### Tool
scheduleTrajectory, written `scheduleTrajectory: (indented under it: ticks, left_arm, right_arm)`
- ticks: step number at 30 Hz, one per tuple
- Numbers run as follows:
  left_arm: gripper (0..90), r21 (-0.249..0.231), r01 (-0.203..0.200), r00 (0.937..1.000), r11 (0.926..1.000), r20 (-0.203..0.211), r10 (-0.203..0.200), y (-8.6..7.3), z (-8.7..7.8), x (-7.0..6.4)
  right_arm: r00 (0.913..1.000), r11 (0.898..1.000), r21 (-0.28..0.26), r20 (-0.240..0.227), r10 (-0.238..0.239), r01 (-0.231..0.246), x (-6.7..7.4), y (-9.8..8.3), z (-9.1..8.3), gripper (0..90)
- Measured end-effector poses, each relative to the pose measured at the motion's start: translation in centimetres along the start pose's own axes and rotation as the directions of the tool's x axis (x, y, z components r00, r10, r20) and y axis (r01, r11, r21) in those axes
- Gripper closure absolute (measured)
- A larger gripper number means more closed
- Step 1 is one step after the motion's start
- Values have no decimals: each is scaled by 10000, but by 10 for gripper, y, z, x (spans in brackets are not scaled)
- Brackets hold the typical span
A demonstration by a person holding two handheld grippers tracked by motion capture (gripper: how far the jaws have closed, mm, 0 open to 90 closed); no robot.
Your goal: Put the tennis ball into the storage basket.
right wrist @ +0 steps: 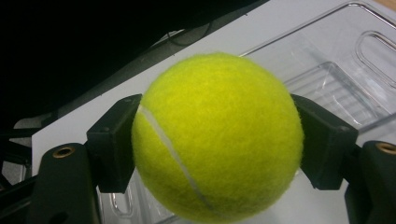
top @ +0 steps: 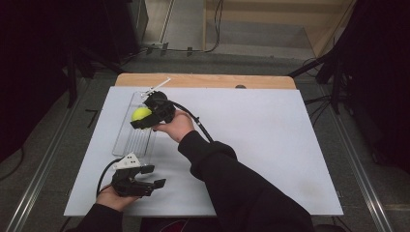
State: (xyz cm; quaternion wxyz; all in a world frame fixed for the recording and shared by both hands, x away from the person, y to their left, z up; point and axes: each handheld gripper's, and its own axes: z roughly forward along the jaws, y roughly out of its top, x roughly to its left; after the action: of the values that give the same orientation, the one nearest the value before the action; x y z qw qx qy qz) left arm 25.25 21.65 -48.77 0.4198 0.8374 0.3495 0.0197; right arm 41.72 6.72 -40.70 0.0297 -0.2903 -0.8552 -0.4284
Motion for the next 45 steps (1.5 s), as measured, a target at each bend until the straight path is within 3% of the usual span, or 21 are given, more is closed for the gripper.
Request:
scheduleTrajectory:
  ticks: [7, 28, 32, 40, 45]
  left_arm:
    - [264, 9, -16, 10000, 10000, 59, 16, 0, -1, 0]
    - [264, 12, -50, 10000, 10000, 61, 50, 0, 0, -1]
    - [264, 8, -48, 10000, 10000, 67, 48, 0, -1, 0]
    - [264, -11, -25, 10000, 10000, 84, 25, 1, -1, -1]
    - [264, -19, -31, 10000, 10000, 87, 31, 1, -1, -1]
  right_arm:
    - [9993, 9993, 81, 112, -356, 355, 4, 6, 15, 231]
    - [9999, 9995, 313, 132, -40, 36, 1, 0, 37, 228]
    - [9996, 9979, 626, 197, -199, 187, 1, -4, 45, 227]
    - [9991, 9958, 916, 412, -54, 16, 0, -8, 53, 225]
    - [9993, 9973, 729, 348, -98, 72, 0, -8, 52, 202]
